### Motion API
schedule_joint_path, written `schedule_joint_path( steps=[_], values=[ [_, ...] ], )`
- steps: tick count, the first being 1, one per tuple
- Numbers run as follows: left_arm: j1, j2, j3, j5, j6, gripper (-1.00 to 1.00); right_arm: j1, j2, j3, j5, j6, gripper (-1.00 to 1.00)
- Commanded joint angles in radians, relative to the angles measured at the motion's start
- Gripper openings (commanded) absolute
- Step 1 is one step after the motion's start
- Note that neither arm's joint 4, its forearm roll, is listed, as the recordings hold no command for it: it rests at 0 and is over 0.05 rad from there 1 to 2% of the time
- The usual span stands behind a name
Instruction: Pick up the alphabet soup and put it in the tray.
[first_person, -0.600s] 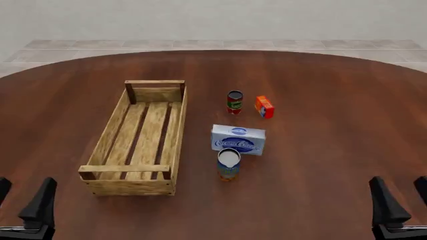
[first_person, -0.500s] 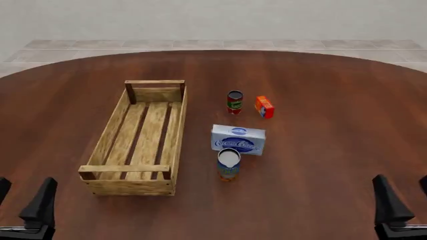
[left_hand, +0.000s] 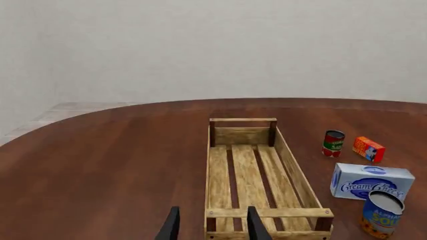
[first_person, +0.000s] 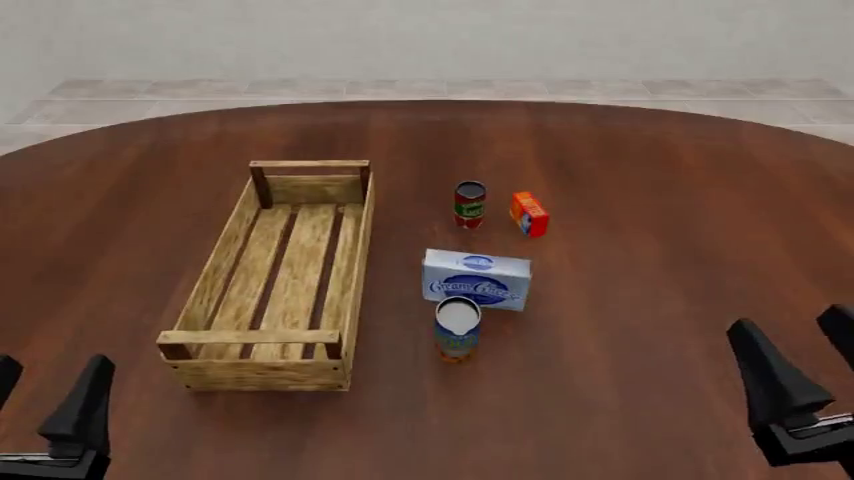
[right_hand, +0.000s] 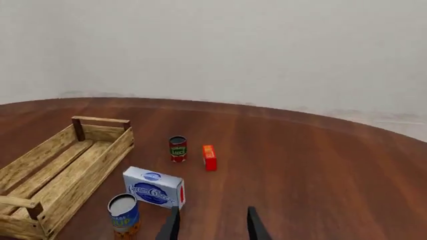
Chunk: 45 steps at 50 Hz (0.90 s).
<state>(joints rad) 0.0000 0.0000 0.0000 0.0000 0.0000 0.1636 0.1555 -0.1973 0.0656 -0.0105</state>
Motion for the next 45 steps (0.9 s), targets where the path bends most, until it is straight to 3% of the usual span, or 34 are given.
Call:
schedule_joint_path(
  steps=[1, 2, 4, 6, 15, 21, 23, 25, 28, 29, 31, 34, 40, 45],
  values=[
    [0.000, 0.000, 0.000, 0.000, 0.000, 1.00, 0.108, 0.218, -0.151, 0.017, -0.001, 1.00],
    [0.000, 0.000, 0.000, 0.000, 0.000, 1.00, 0.136, 0.251, -0.166, 0.019, 0.034, 1.00],
    [0.000, 0.000, 0.000, 0.000, 0.000, 1.00, 0.135, 0.285, -0.207, 0.040, 0.054, 1.00],
    [0.000, 0.000, 0.000, 0.000, 0.000, 1.00, 0.132, 0.325, -0.247, 0.064, 0.004, 1.00],
    [0.000, 0.000, 0.000, 0.000, 0.000, 1.00, 0.174, 0.458, -0.404, 0.165, -0.015, 1.00],
    [0.000, 0.000, 0.000, 0.000, 0.000, 1.00, 0.196, 0.549, -0.495, 0.235, -0.071, 1.00],
    [0.000, 0.000, 0.000, 0.000, 0.000, 1.00, 0.232, 0.575, -0.536, 0.264, -0.043, 1.00],
    [0.000, 0.000, 0.000, 0.000, 0.000, 1.00, 0.219, 0.602, -0.555, 0.272, -0.082, 1.00],
    [0.000, 0.000, 0.000, 0.000, 0.000, 1.00, 0.244, 0.623, -0.576, 0.284, -0.066, 1.00],
    [0.000, 0.000, 0.000, 0.000, 0.000, 1.00, 0.289, 0.670, -0.598, 0.309, -0.006, 1.00],
    [0.000, 0.000, 0.000, 0.000, 0.000, 1.00, 0.294, 0.677, -0.606, 0.312, -0.003, 1.00],
    [0.000, 0.000, 0.000, 0.000, 0.000, 1.00, 0.268, 0.718, -0.629, 0.327, -0.042, 1.00],
    [0.000, 0.000, 0.000, 0.000, 0.000, 1.00, 0.276, 0.792, -0.665, 0.370, -0.034, 1.00],
    [0.000, 0.000, 0.000, 0.000, 0.000, 1.00, 0.324, 0.853, -0.696, 0.414, 0.016, 1.00]
  ],
)
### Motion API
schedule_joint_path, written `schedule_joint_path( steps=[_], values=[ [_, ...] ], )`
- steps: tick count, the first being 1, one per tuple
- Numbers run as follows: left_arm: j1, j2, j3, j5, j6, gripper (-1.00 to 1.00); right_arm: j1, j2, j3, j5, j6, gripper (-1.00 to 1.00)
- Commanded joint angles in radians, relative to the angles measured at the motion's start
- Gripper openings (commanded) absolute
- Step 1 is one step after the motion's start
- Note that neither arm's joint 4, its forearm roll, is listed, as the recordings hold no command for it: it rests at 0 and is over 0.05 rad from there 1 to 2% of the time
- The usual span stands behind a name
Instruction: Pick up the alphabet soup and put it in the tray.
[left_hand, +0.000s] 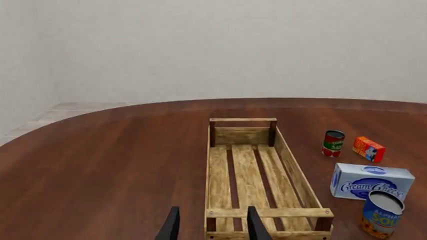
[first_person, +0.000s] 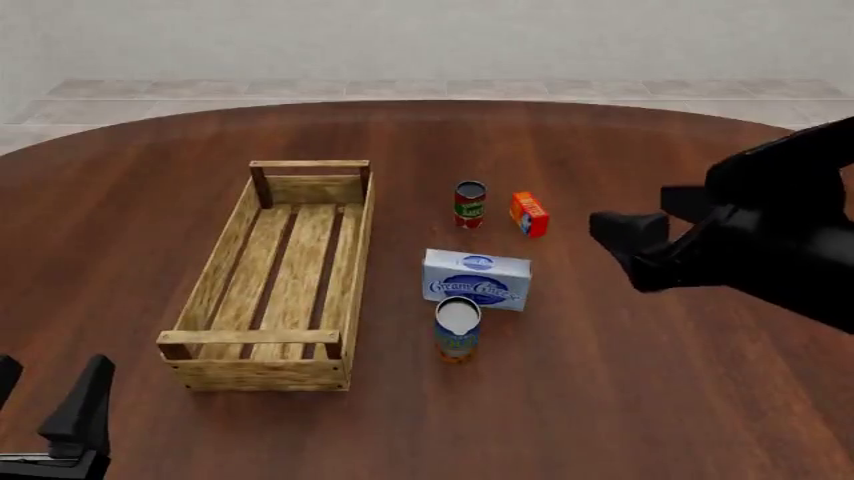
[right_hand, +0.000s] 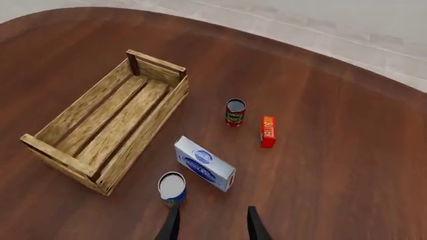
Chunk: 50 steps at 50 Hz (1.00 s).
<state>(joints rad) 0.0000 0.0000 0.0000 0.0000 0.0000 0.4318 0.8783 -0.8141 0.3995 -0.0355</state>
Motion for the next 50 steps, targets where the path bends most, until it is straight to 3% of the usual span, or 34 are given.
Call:
schedule_joint_path(
  steps=[1, 16, 27, 50],
  values=[
    [0.000, 0.000, 0.000, 0.000, 0.000, 1.00, 0.055, 0.138, -0.089, 0.084, 0.035, 1.00],
    [0.000, 0.000, 0.000, 0.000, 0.000, 1.00, 0.137, 0.269, -0.142, 0.107, 0.101, 1.00],
    [0.000, 0.000, 0.000, 0.000, 0.000, 1.00, 0.129, 0.348, -0.167, 0.083, 0.085, 1.00],
    [0.000, 0.000, 0.000, 0.000, 0.000, 1.00, 0.146, 0.499, -0.170, -0.020, 0.115, 1.00]
  ],
)
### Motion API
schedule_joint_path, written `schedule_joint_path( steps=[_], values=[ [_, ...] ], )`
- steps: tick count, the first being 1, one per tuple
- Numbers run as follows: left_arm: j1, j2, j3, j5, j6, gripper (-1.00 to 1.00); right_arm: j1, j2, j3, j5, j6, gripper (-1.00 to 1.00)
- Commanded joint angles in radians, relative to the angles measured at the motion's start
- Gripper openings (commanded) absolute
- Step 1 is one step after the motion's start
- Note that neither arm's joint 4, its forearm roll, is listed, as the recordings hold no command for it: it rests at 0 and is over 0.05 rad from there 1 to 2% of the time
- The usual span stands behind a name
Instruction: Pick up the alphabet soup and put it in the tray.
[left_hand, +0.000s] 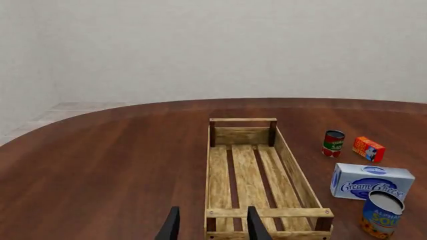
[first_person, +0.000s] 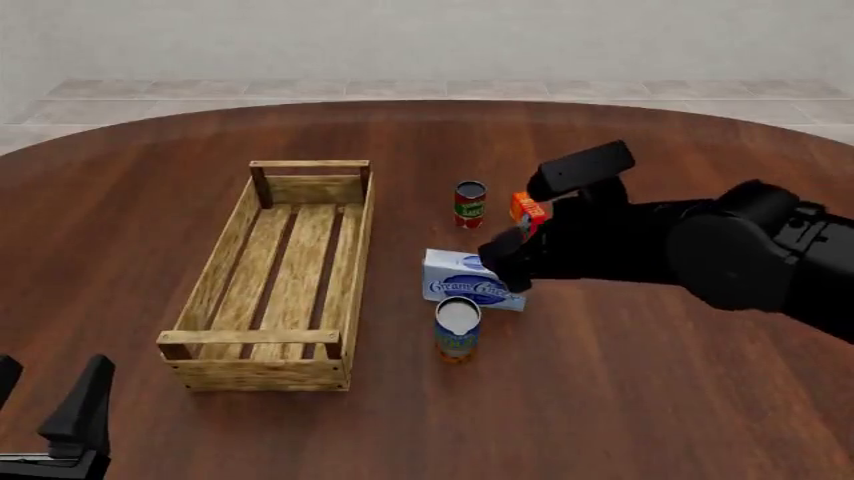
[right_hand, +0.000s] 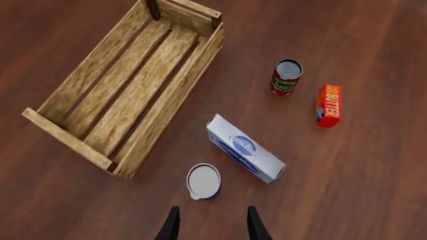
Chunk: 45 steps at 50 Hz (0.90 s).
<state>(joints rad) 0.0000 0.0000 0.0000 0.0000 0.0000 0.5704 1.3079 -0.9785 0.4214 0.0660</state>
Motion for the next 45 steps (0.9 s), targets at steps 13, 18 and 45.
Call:
schedule_joint_path(
  steps=[13, 18, 45],
  values=[
    [0.000, 0.000, 0.000, 0.000, 0.000, 1.00, 0.021, 0.150, -0.010, -0.100, 0.040, 1.00],
    [0.000, 0.000, 0.000, 0.000, 0.000, 1.00, 0.023, 0.167, -0.009, -0.113, 0.043, 1.00],
    [0.000, 0.000, 0.000, 0.000, 0.000, 1.00, 0.041, 0.273, -0.002, -0.191, 0.078, 1.00]
  ],
)
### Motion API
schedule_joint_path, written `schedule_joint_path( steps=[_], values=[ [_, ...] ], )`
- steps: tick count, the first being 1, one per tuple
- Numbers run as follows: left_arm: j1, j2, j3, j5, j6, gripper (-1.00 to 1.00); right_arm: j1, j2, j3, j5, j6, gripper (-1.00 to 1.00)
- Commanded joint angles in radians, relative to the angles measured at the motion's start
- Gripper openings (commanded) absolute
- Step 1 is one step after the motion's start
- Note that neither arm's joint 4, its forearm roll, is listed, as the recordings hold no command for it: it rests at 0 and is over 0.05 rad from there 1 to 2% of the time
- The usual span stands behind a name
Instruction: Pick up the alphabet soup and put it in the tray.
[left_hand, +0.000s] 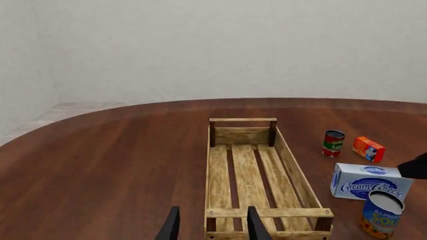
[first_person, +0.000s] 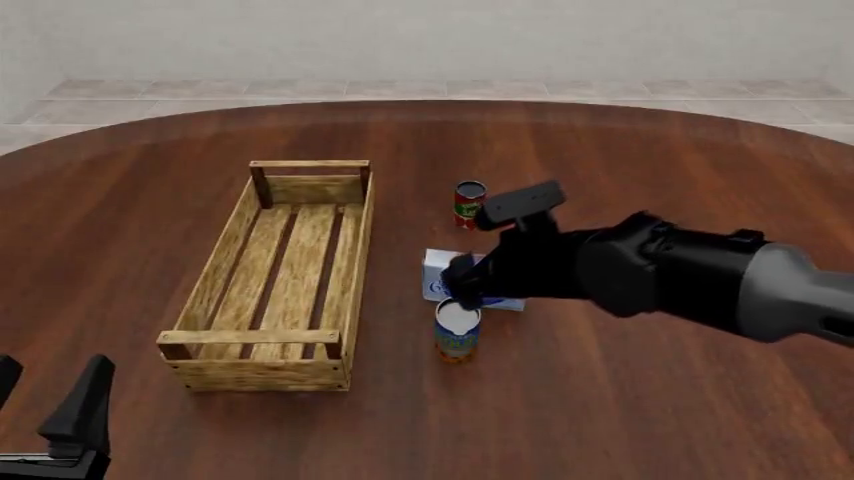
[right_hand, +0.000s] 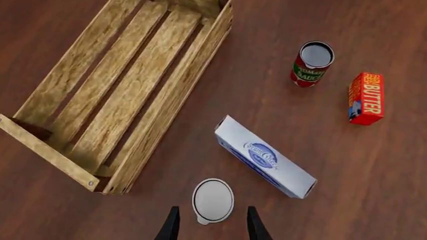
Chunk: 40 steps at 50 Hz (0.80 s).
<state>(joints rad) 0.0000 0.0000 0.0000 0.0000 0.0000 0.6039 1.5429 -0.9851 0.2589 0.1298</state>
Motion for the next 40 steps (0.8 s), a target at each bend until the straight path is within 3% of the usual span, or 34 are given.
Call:
schedule_joint_path(
  steps=[1, 40],
  values=[
    [0.000, 0.000, 0.000, 0.000, 0.000, 1.00, 0.005, 0.044, 0.002, -0.030, 0.011, 1.00],
    [0.000, 0.000, 0.000, 0.000, 0.000, 1.00, 0.009, 0.171, 0.014, -0.128, 0.055, 1.00]
  ],
)
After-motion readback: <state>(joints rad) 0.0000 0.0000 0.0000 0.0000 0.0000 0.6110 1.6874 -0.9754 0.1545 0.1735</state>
